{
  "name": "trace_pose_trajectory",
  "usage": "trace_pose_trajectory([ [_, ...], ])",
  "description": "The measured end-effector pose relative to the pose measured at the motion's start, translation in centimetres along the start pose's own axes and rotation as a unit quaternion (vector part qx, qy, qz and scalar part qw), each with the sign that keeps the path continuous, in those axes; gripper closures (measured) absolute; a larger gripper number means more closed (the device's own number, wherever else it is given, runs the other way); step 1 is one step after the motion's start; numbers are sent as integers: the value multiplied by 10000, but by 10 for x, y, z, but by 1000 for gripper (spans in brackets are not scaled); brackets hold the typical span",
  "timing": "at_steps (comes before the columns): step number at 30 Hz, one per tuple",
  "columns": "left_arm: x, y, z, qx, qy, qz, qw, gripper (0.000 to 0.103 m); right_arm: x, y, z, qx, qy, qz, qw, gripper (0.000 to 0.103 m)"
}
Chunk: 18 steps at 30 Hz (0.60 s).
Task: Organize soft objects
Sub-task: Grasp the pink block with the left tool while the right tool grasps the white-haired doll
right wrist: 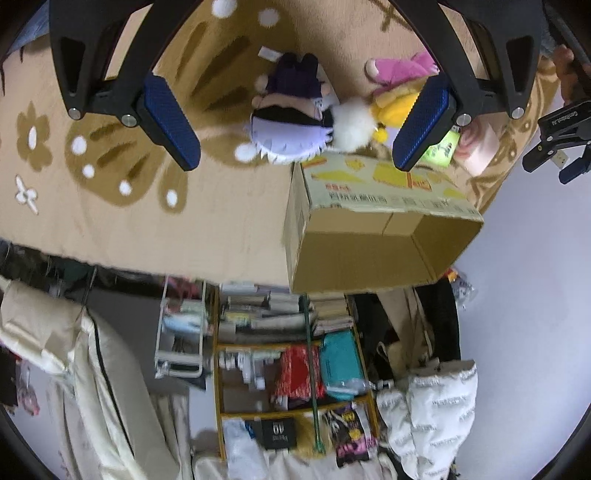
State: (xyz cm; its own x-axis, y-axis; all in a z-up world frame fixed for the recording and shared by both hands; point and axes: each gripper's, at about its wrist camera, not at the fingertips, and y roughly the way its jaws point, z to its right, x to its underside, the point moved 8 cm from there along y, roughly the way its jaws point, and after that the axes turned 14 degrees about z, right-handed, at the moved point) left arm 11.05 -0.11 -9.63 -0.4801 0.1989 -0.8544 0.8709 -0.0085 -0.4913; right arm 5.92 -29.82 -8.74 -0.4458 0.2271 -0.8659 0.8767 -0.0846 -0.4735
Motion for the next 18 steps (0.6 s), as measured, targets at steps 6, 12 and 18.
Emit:
trace_pose_trajectory([
  [6, 10, 21, 15, 81, 135, -302, 9994, 1, 16, 18, 4, -5, 103, -454, 9989, 0],
  [12, 26, 41, 28, 179, 336, -607, 9974, 1, 44, 48, 8, 60, 110, -1227, 9924, 0],
  [18, 40, 62, 33, 197, 367, -892, 9951, 1, 62, 68, 12, 13, 154, -1652, 9861, 0],
])
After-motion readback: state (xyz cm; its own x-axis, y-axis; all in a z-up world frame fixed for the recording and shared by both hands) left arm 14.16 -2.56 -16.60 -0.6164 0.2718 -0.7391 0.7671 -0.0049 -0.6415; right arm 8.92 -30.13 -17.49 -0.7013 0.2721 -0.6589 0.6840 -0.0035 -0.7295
